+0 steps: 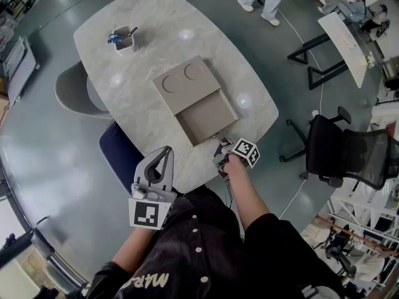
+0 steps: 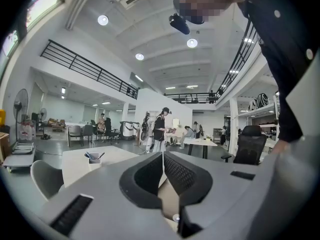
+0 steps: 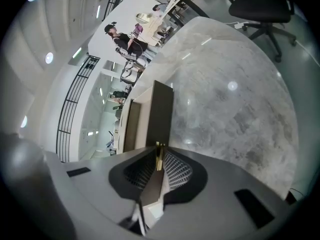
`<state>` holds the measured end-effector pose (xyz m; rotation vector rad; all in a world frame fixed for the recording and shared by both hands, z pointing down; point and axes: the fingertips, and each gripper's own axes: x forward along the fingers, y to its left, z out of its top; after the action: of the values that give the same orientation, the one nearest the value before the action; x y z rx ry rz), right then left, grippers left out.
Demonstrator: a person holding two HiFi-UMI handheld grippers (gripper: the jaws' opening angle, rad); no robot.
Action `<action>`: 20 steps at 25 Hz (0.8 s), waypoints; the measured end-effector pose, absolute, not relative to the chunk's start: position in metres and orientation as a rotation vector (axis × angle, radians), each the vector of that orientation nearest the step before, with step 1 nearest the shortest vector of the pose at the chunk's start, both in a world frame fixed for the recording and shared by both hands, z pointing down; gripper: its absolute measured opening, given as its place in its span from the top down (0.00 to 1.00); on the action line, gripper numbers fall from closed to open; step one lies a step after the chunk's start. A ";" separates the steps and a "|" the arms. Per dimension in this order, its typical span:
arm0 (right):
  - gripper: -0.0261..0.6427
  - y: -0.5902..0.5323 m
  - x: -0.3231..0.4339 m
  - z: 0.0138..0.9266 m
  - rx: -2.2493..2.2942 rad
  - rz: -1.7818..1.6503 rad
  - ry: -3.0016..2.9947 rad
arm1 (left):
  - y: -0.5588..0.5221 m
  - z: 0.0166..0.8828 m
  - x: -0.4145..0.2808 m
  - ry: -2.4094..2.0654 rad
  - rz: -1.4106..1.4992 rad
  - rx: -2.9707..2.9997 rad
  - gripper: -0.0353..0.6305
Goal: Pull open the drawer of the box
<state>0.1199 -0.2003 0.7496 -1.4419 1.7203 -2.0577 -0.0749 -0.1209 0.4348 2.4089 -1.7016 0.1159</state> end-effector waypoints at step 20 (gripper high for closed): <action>0.97 -0.236 0.074 0.590 -1.281 -1.531 2.456 | -0.138 0.385 -0.087 -1.800 0.007 2.508 0.92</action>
<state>0.0740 -0.2363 0.5898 -1.2806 2.4564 -1.5306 -0.0868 -0.1381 0.3847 2.5080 -1.8001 0.0068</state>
